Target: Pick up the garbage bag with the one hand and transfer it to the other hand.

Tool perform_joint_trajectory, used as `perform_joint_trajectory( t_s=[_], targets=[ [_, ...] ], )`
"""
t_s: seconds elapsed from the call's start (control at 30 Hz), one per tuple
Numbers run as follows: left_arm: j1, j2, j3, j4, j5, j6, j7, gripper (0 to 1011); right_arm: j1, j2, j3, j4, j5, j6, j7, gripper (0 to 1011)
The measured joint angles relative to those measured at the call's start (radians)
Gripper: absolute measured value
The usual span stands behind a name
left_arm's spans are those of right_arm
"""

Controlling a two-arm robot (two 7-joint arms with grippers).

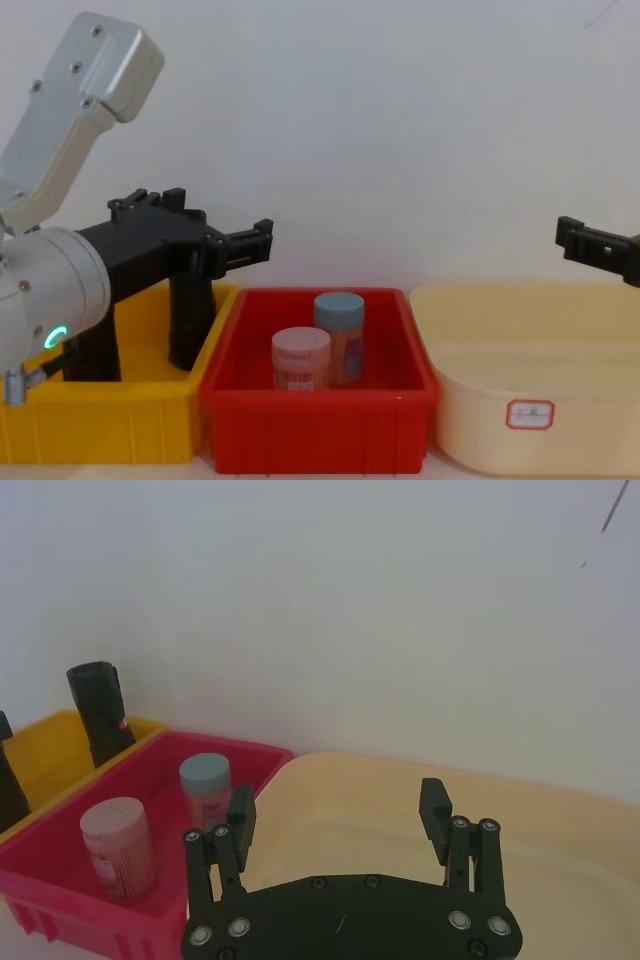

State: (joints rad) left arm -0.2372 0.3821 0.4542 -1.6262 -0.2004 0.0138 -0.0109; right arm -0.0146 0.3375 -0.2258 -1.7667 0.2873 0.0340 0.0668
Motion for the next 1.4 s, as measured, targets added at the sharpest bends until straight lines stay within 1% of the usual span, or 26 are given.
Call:
perform_joint_trajectory(
  t_s=[1.4],
  targets=[
    [0.000,0.000,0.000,0.000,0.000,0.000,0.000,1001,0.000,0.000,0.000,0.000,0.000,0.000,0.000,1001]
  ],
)
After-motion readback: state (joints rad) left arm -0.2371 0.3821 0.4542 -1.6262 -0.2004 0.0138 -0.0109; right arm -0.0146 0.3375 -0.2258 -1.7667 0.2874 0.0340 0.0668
